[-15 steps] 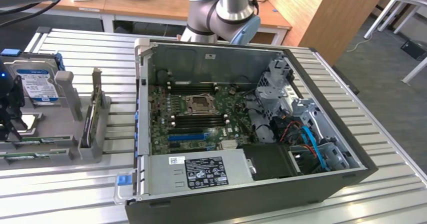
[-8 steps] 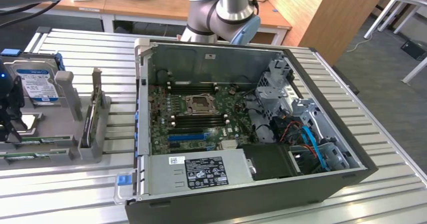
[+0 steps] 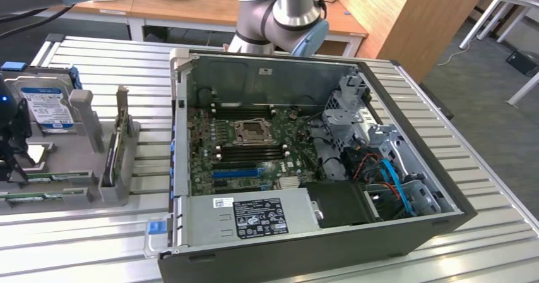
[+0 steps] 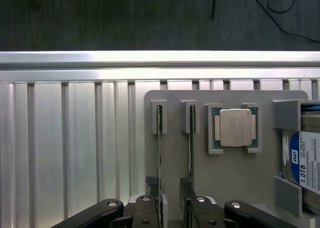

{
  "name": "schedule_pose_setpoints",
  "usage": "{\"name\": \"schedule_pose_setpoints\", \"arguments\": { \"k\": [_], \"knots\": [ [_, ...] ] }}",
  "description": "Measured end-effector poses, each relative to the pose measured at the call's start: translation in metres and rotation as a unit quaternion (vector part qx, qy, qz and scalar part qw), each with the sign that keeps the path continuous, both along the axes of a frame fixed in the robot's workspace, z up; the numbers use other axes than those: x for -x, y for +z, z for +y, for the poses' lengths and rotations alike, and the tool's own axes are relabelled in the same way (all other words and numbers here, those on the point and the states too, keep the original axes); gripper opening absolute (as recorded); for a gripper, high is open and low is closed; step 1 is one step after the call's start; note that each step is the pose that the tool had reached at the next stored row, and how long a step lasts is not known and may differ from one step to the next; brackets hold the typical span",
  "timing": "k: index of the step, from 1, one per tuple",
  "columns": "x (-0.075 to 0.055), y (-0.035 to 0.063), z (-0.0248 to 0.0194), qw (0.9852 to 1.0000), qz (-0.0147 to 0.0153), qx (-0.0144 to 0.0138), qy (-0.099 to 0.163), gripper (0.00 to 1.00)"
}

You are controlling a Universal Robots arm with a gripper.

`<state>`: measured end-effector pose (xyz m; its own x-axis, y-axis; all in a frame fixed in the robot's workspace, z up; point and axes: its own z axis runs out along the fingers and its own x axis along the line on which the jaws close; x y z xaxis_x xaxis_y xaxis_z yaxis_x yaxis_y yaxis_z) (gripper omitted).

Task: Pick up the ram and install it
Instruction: 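Pick up the ram and move it above insertion slot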

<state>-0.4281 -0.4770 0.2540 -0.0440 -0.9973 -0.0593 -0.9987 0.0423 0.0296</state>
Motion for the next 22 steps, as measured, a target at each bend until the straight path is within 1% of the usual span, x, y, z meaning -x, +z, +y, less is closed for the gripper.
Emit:
{"name": "schedule_pose_setpoints", "arguments": {
  "k": [14, 17, 19, 22],
  "knots": [
    [0.0, -0.0175, 0.0, 1.0, 0.0, 0.0, 0.0, 0.31],
    [0.0, -0.0176, -0.0002, 1.0, 0.0001, 0.0001, 0.0, 0.31],
    [0.0, -0.0178, -0.0024, 1.0, 0.0, 0.0, 0.0, 0.31],
    [0.0, -0.0177, -0.0028, 1.0, 0.0, 0.0, 0.0, 0.31]
  ]
}}
